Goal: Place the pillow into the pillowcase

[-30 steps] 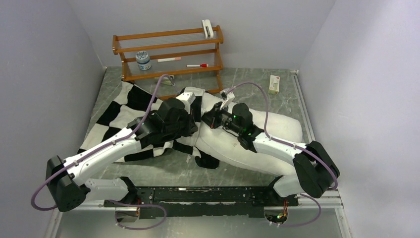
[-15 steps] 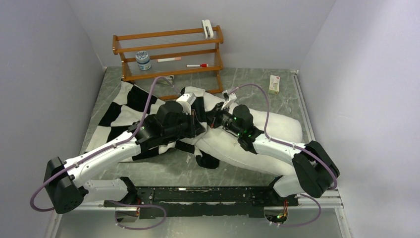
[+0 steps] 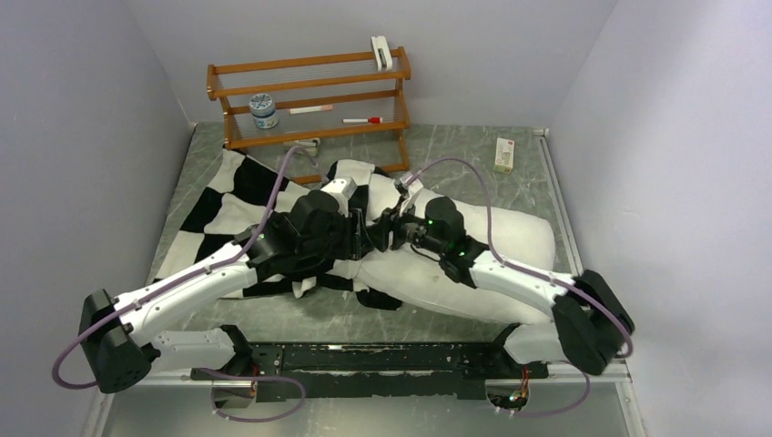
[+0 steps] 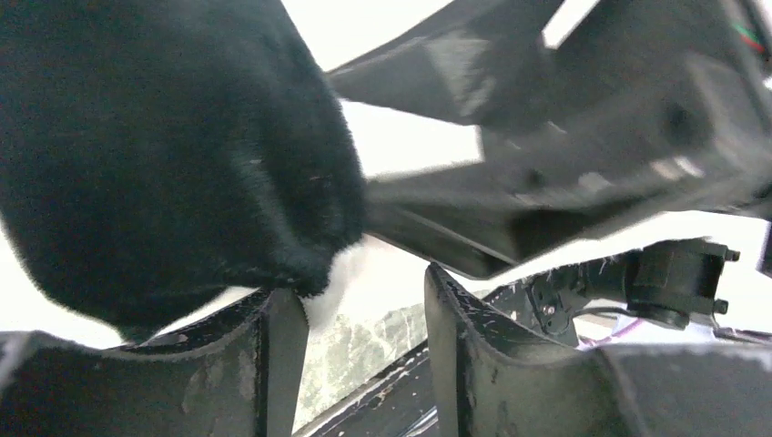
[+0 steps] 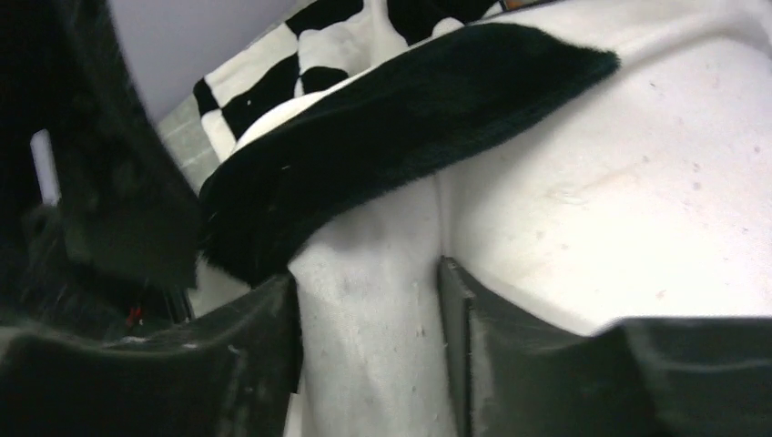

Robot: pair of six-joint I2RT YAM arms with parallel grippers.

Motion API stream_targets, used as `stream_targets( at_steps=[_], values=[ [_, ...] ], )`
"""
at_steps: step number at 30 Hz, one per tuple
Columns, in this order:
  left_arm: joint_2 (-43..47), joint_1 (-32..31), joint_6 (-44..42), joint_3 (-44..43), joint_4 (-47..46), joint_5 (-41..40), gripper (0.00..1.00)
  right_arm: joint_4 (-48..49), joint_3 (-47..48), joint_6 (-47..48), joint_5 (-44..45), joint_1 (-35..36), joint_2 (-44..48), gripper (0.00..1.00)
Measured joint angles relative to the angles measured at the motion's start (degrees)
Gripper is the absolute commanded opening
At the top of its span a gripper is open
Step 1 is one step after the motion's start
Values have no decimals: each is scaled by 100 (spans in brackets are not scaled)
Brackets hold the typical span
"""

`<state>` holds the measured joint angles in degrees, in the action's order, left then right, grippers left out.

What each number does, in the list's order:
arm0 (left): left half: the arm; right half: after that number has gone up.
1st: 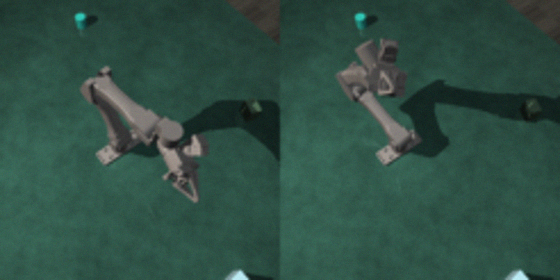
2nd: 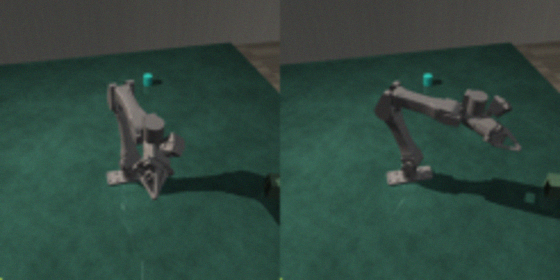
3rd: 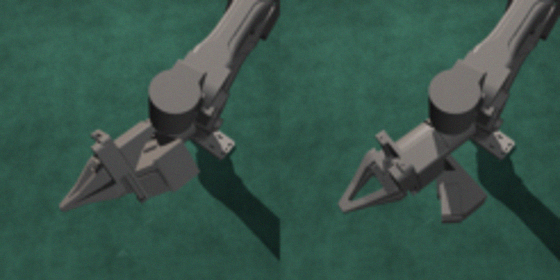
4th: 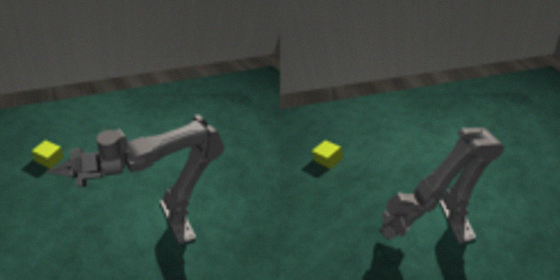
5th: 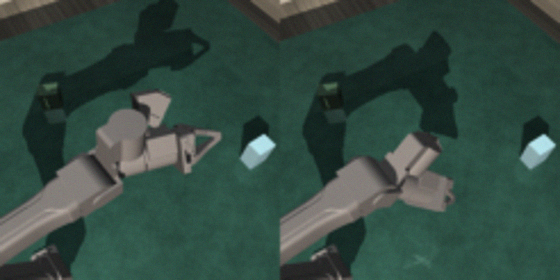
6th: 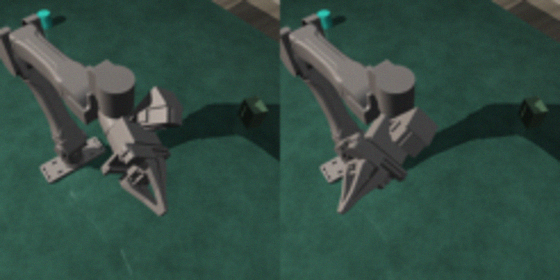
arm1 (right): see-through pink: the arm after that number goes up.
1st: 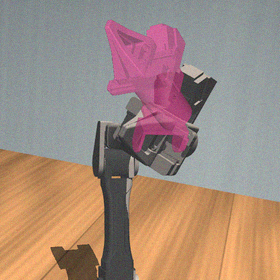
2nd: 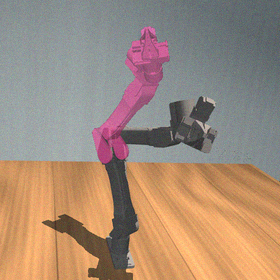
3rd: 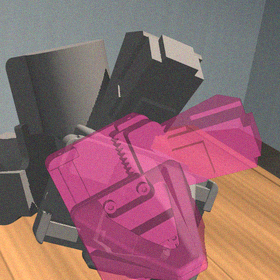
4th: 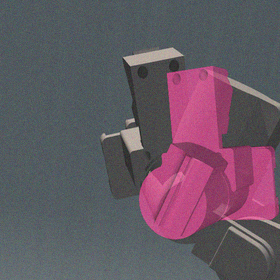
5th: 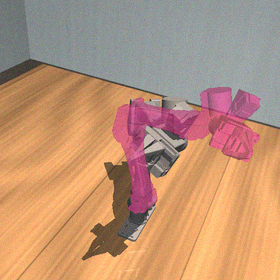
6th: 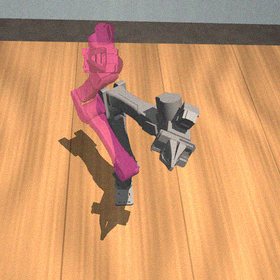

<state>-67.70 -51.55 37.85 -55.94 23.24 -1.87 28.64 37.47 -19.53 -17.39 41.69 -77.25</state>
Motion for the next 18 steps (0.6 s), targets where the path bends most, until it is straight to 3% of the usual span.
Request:
stream_targets(
  at_steps=[7, 13, 18],
  values=[
    [125, 514, -330, -763, 555, -293, 61, -1731, 957, 466, 24, -457, 1016, 66],
    [-258, 1141, -772, -1532, 577, -391, 67, -2448, 1814, 479, 15, -1073, 911, 77],
    [-925, 1303, -1110, -1792, 485, -417, 68, -2531, 2039, 409, -343, -1698, 35, 78]
  ],
)
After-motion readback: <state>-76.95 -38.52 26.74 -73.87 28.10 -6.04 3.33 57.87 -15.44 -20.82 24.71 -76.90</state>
